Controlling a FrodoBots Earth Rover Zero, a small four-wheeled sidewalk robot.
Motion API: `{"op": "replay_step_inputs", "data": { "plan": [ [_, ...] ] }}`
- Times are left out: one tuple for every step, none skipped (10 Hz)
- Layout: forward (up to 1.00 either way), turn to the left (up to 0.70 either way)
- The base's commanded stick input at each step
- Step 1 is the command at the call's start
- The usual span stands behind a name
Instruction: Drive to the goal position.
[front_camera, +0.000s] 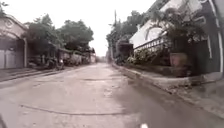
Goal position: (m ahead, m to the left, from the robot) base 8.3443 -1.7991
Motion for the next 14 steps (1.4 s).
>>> {"op": "replay_step_inputs", "data": {
  "plan": [
    [1.0,0.02],
    [1.0,0.03],
    [1.0,0.04],
    [1.0,0.04],
    [1.0,0.05],
    [1.0,0.04],
    [1.0,0.04],
    [1.0,0.04],
    [1.0,0.04],
    [1.0,0.03],
    [1.0,0.03],
    [1.0,0.03],
    [1.0,0.02],
    [1.0,0.03]
  ]
}}
